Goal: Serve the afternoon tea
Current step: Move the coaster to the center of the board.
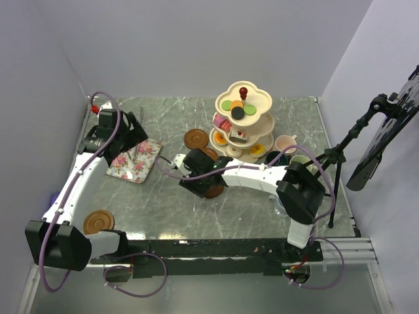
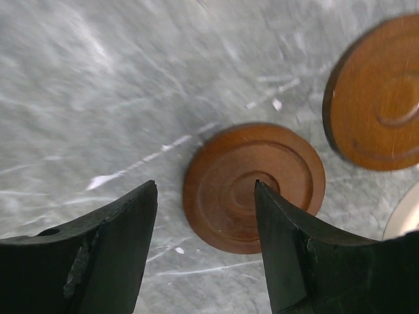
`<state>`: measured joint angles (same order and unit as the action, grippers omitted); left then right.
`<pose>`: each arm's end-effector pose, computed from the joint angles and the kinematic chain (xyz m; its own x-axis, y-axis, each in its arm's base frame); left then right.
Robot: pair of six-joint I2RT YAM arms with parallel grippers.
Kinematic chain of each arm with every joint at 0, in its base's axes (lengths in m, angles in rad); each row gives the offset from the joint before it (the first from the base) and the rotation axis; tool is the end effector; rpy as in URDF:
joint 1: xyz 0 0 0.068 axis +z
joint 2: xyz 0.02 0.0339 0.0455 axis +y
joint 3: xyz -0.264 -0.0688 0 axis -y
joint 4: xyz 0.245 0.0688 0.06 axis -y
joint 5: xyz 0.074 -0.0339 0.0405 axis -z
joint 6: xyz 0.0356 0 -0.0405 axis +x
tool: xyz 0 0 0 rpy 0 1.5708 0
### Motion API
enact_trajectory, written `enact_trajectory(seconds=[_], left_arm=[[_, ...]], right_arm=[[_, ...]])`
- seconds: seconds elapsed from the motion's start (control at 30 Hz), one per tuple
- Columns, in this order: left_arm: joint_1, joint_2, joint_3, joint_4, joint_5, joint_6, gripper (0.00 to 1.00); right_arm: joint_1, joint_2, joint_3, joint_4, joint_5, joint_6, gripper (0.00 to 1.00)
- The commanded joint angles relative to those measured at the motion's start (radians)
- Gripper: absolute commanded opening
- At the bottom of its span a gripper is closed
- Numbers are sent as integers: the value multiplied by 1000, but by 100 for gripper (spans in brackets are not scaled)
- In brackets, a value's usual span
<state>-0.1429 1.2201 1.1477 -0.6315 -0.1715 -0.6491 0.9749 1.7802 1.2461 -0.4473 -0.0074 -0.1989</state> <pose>0.2594 -0.0312 0.3330 -0.5173 -0.5273 -0.6741 -0.3780 0.8474 -0.3728 0.2115 0.3124 0.2075 -0.2934 -0.7847 -0.5461 -0.9058 0.4109 -0.1038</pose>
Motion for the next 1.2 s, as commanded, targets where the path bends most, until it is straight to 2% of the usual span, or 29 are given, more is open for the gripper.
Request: enact_trajectory(seconds=[0.0, 0.27, 0.43, 0.57, 1.17], left_arm=[[11, -5, -29, 15, 38, -3, 100], [12, 19, -17, 16, 50, -1, 100], [19, 9, -25, 16, 46, -1, 100], [23, -10, -34, 16, 44, -14, 100], [52, -116, -204, -47, 21, -104, 100]], right_arm=[[2, 27, -51, 55, 93, 18, 68], [4, 79, -59, 68, 67, 33, 66], [-22, 119, -42, 21, 158, 68, 57], [-54, 93, -76, 5, 213, 113, 54], [-151, 71, -80, 35, 265, 79, 54]])
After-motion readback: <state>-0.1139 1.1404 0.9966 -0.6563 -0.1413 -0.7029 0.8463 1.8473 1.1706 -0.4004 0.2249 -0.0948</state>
